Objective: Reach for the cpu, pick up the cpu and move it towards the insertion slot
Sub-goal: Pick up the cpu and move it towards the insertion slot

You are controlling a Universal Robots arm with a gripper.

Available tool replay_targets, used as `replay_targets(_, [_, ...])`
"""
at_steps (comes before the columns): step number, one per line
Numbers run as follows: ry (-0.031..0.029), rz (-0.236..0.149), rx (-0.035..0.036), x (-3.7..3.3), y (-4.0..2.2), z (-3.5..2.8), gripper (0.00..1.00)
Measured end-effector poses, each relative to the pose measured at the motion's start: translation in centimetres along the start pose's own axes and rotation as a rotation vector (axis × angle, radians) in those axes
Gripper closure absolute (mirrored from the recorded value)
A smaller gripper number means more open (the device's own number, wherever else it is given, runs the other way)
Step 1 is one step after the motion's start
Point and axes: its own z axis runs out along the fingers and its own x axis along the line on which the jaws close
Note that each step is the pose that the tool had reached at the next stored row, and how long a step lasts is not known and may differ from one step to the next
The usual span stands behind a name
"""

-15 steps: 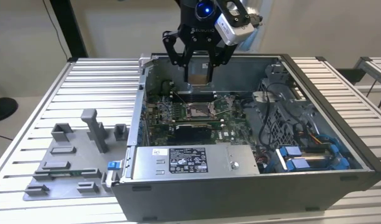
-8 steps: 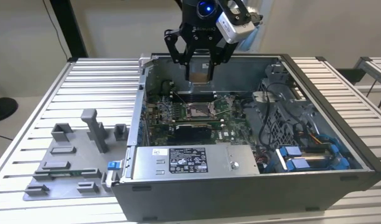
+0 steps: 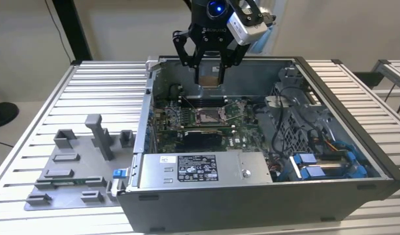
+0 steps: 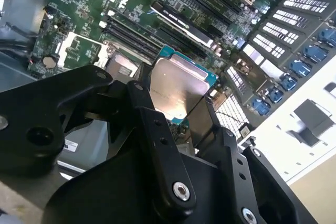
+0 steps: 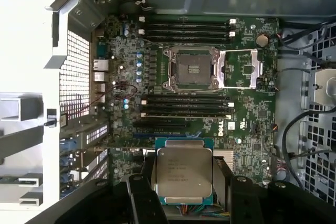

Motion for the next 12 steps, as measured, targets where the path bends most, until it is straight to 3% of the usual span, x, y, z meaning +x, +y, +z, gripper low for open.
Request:
replay_targets(7, [0.0000, 0.000, 0.0000, -0.07, 0.37, 0.01, 1.00])
replay_targets(12, [0.0001, 0.000, -0.0001, -0.22, 1.01, 0.03, 1.00])
